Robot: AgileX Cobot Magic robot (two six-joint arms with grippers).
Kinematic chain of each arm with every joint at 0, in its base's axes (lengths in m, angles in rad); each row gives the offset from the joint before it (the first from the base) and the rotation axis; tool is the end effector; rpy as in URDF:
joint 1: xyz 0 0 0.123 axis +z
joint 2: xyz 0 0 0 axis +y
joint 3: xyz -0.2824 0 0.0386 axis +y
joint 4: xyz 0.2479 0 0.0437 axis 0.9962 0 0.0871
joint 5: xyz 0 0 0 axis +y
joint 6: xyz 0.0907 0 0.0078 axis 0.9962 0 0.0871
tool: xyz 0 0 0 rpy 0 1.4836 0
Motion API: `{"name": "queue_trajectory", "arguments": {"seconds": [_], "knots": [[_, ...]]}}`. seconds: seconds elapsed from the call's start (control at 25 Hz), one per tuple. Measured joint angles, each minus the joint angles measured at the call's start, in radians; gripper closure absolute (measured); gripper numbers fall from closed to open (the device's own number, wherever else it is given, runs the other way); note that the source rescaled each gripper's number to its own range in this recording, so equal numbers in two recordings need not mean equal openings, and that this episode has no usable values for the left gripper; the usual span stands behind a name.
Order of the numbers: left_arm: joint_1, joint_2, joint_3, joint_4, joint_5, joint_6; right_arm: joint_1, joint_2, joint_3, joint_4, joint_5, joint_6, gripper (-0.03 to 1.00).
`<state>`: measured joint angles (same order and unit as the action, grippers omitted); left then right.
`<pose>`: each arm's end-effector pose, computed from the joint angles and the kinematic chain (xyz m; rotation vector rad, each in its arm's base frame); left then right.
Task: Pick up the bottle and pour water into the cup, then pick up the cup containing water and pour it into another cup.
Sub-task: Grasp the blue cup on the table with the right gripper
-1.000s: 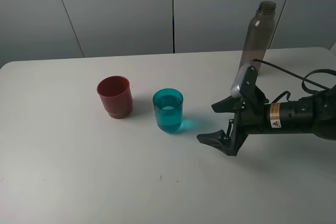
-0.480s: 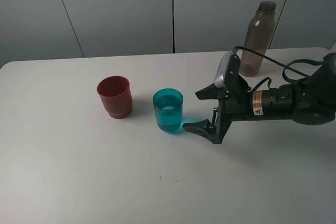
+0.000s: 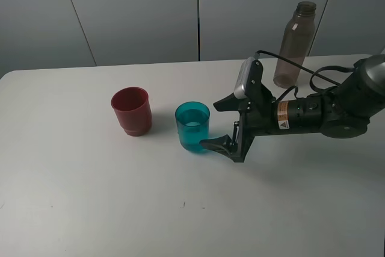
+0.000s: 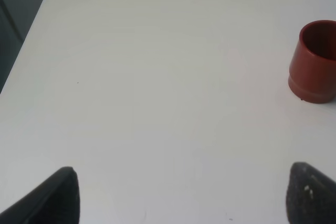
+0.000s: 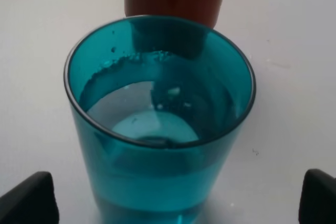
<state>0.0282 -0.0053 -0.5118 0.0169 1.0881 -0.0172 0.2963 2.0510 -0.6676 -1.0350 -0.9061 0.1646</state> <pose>-0.0082 0.0011 0.2782 -0.0479 2.0540 0.0271 0.2730 0.1477 0.0760 -1.2859 1.7156 0.6471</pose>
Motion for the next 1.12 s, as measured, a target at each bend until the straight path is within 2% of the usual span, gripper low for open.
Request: {"name": "queue_trajectory", "arguments": {"seconds": [0.36,0.52,0.88,1.12], "knots": [[0.0,0.0,0.0,0.0,0.0,-0.002,0.0,0.004,0.0,0.008,0.0,-0.002,-0.02],[0.0,0.0,0.0,0.0,0.0,-0.002,0.004,0.036,-0.002,0.041,-0.036,-0.004,-0.02],[0.0,0.0,0.0,0.0,0.0,-0.002,0.066,0.065,-0.047,0.08,-0.05,-0.017,-0.02],[0.0,0.0,0.0,0.0,0.0,-0.002,0.07,0.066,-0.048,0.08,-0.055,-0.012,-0.02]]}}
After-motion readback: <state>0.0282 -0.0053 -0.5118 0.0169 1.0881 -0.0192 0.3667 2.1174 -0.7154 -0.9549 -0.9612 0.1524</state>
